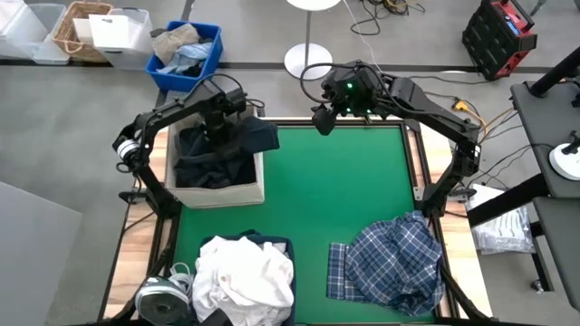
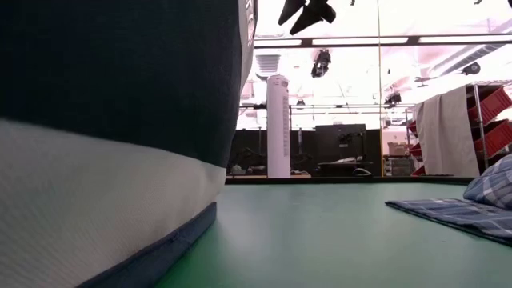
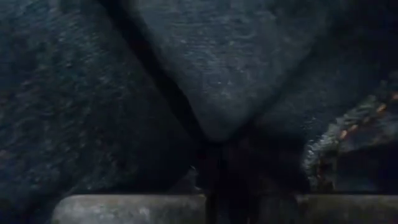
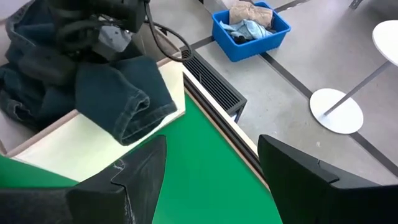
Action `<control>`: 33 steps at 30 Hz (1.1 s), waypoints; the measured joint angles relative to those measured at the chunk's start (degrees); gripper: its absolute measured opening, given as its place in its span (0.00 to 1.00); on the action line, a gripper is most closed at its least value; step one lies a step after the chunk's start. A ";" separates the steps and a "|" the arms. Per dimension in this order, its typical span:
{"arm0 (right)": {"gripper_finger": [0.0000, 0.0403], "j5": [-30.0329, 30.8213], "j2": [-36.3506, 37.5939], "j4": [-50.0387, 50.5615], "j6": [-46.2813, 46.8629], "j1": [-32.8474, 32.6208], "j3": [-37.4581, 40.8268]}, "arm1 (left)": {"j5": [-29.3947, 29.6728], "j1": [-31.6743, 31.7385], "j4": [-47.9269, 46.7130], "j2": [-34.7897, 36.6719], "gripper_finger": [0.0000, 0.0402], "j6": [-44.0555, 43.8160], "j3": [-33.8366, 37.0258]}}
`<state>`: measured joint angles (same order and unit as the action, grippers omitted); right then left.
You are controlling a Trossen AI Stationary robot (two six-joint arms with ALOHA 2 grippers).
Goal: Sort clothes
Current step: Put the dark long pants into the white laundry organizer
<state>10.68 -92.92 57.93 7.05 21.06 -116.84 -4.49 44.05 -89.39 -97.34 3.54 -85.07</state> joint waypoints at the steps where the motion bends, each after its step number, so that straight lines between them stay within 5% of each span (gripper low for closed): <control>1: 0.61 0.02 0.00 -0.02 0.02 0.02 0.00 | 0.07 0.03 1.07 0.00 0.00 -0.35 0.53; 16: 0.61 0.03 0.00 0.02 1.51 0.63 0.00 | 0.80 0.24 5.94 -4.31 0.00 0.81 0.72; 33: 0.61 0.02 0.00 0.04 -0.15 0.63 0.00 | 8.30 0.26 -0.54 -1.25 0.00 1.40 -25.34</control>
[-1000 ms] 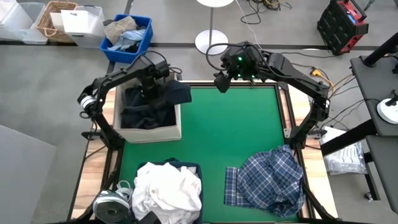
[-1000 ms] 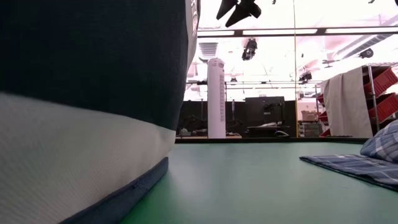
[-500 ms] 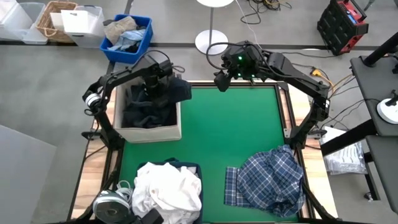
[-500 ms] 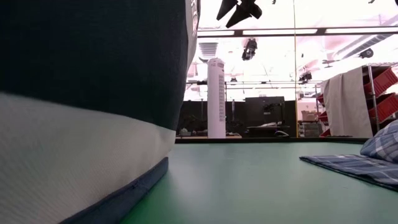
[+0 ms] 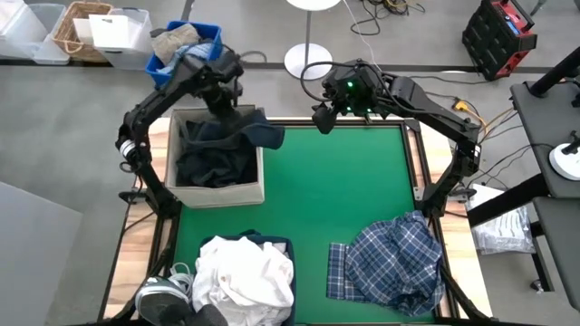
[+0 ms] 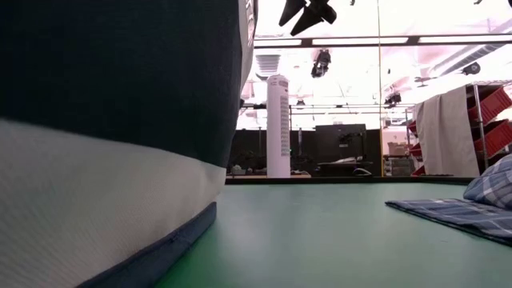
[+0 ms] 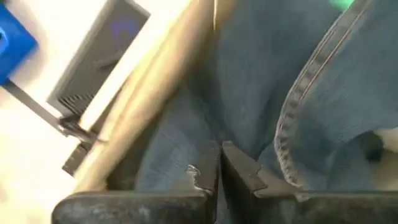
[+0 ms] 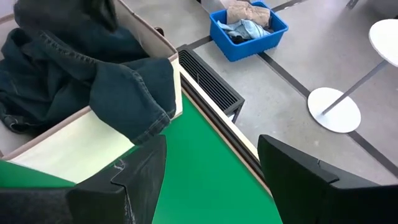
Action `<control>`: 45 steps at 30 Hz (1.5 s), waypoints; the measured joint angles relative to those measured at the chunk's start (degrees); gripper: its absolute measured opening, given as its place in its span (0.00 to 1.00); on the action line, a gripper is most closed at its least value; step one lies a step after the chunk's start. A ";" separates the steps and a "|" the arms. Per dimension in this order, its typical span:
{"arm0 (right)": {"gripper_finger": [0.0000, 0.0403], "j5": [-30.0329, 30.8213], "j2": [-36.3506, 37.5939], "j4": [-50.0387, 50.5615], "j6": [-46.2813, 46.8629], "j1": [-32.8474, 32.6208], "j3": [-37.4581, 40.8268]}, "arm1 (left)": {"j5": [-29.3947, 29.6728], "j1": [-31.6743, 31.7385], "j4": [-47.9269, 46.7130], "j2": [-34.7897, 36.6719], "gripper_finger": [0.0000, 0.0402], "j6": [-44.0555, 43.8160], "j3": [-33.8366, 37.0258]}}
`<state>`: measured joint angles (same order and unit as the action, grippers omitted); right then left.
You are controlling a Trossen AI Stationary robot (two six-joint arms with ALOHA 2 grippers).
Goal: Sort clothes
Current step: Put the dark long pants into the white laundry organizer
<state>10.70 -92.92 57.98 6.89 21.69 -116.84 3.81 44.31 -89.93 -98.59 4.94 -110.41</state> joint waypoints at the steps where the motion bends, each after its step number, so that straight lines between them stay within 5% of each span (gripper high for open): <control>1: 0.61 0.00 0.00 0.00 -0.07 0.00 0.00 | 0.21 0.00 -0.01 0.00 0.00 0.07 -1.78; 4: 0.61 0.00 0.00 0.00 -0.49 0.00 0.00 | -2.30 -0.45 0.77 0.07 0.00 2.14 -6.98; 10: 0.61 -0.01 0.00 0.00 -1.93 0.00 0.01 | -16.38 -4.05 -0.16 0.15 0.00 16.91 -12.59; 16: 0.61 -0.05 0.01 0.02 -2.40 0.00 0.00 | -16.41 -4.87 -0.11 0.92 0.11 17.65 -9.38; 26: 0.61 -0.09 0.02 0.02 -2.61 -0.02 0.00 | -12.07 -5.97 1.64 1.07 0.48 16.40 4.07; 30: 0.61 -0.09 0.02 0.02 -2.66 -0.02 0.00 | -11.87 -5.92 6.96 1.14 0.53 15.58 8.67; 36: 0.61 -0.09 0.02 0.04 -2.66 -0.02 0.00 | -11.77 -6.15 12.63 1.15 0.44 14.04 12.24; 42: 0.61 -0.10 0.02 0.02 -2.66 -0.02 0.00 | -11.64 -6.14 12.07 1.92 0.09 14.10 12.39; 45: 0.61 -0.10 0.02 0.04 -2.64 -0.02 0.00 | -11.56 -6.14 10.65 3.36 0.03 14.01 11.86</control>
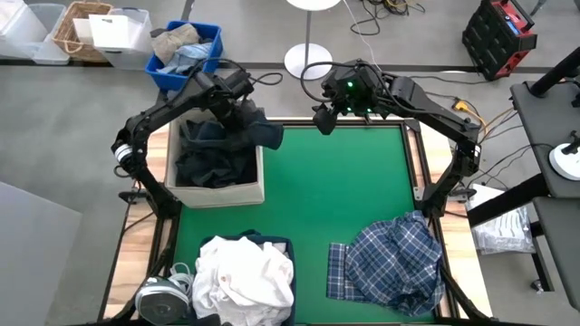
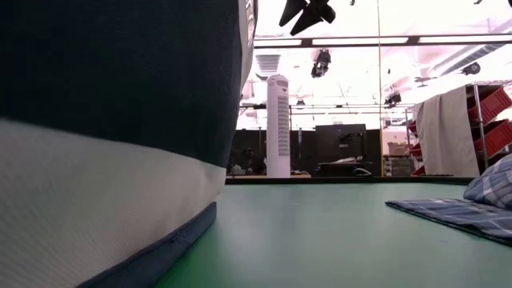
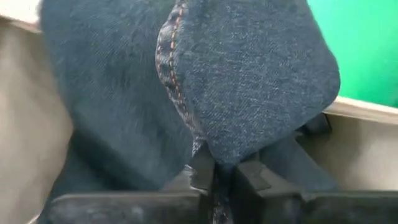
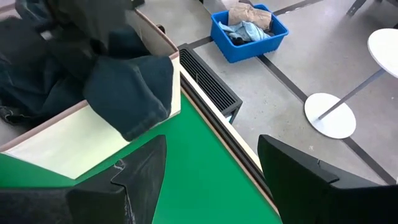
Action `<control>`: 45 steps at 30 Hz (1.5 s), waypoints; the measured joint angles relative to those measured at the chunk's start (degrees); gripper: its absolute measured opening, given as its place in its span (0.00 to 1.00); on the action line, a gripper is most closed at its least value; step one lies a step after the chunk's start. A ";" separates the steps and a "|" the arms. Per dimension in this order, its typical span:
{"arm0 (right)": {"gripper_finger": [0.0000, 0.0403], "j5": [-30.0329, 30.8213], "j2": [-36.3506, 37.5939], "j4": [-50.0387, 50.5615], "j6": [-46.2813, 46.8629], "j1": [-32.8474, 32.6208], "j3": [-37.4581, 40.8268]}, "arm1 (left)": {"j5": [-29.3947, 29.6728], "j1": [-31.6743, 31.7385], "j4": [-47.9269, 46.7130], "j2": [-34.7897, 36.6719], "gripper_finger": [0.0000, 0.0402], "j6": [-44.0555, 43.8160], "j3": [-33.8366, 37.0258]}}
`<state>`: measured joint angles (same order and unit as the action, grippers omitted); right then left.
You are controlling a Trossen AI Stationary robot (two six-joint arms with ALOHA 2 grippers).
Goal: Sort clothes
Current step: Put the dark long pants into the white laundry organizer
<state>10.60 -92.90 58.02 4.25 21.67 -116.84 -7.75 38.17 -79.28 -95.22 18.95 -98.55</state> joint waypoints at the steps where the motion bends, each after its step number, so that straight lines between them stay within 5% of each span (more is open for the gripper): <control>1: 0.61 -0.01 0.00 0.00 0.00 0.00 0.00 | 0.50 0.00 -0.63 0.59 0.02 -0.01 -0.47; 13: 0.61 0.01 0.00 0.00 0.15 0.00 0.00 | 1.41 0.13 -10.83 9.04 0.00 -7.08 -5.96; 24: 0.61 0.01 0.00 0.02 1.59 0.00 0.02 | 18.66 0.17 -10.81 18.22 0.00 -25.45 -4.55; 27: 0.61 0.00 0.00 0.00 1.86 0.00 0.02 | 18.62 0.21 -10.67 19.94 0.00 -27.63 -1.06; 32: 0.61 -0.01 0.00 0.00 2.31 0.00 0.02 | 10.10 0.17 -10.68 23.33 0.00 -30.02 11.48; 37: 0.61 0.00 0.00 -0.04 2.22 0.00 0.10 | 9.79 0.53 -10.35 24.17 0.00 -29.31 22.67; 45: 0.61 0.01 -0.36 -0.46 1.75 0.11 0.87 | 8.27 1.51 -4.67 19.98 0.00 -25.44 31.20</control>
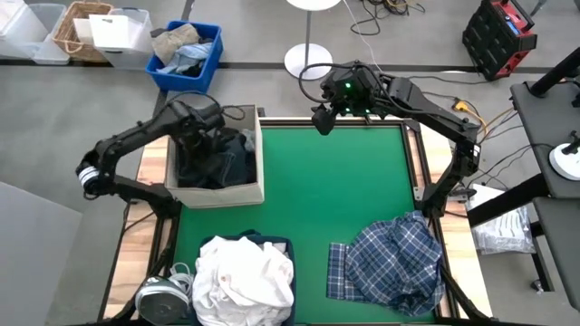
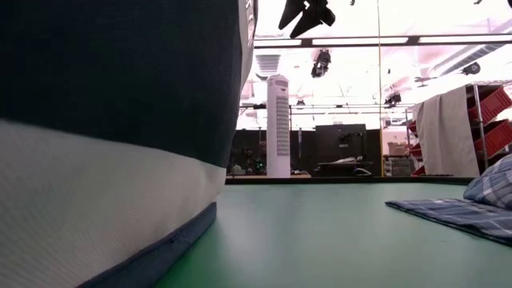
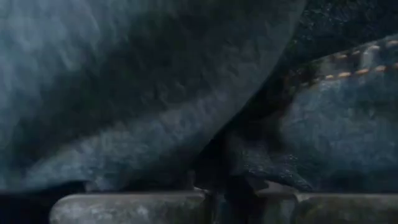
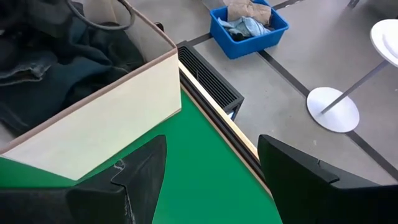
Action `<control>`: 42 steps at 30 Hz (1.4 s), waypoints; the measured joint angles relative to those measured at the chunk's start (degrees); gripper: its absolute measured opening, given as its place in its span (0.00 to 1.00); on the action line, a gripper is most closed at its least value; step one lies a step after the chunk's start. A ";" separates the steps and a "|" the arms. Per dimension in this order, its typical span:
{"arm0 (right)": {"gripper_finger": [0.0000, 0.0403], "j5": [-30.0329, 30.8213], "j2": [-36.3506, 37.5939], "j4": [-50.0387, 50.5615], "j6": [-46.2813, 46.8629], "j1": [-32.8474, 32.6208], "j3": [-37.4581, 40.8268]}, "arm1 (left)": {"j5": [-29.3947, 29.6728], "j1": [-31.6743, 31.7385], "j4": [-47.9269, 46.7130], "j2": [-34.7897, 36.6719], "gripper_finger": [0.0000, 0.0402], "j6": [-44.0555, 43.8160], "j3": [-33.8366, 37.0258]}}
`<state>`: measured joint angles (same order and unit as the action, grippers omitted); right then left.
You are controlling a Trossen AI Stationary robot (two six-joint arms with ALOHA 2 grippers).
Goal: Sort clothes
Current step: Put the dark long pants into the white laundry organizer
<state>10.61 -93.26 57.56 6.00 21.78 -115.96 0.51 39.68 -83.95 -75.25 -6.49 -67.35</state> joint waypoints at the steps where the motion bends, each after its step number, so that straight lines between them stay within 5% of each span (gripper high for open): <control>1: 0.61 0.00 -0.08 0.05 0.06 0.00 0.05 | 0.01 0.00 0.71 -0.79 0.00 0.77 0.49; 28: 0.61 0.00 -0.21 -0.81 1.27 -0.13 2.64 | -0.02 1.60 1.83 -17.61 0.00 4.02 1.57; 42: 0.61 0.00 -0.23 -0.96 1.42 -0.13 2.64 | 0.48 1.57 0.32 -17.25 0.05 3.92 0.04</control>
<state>10.61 -93.49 56.60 7.42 21.65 -113.32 0.99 41.25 -83.63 -92.50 -2.57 -67.30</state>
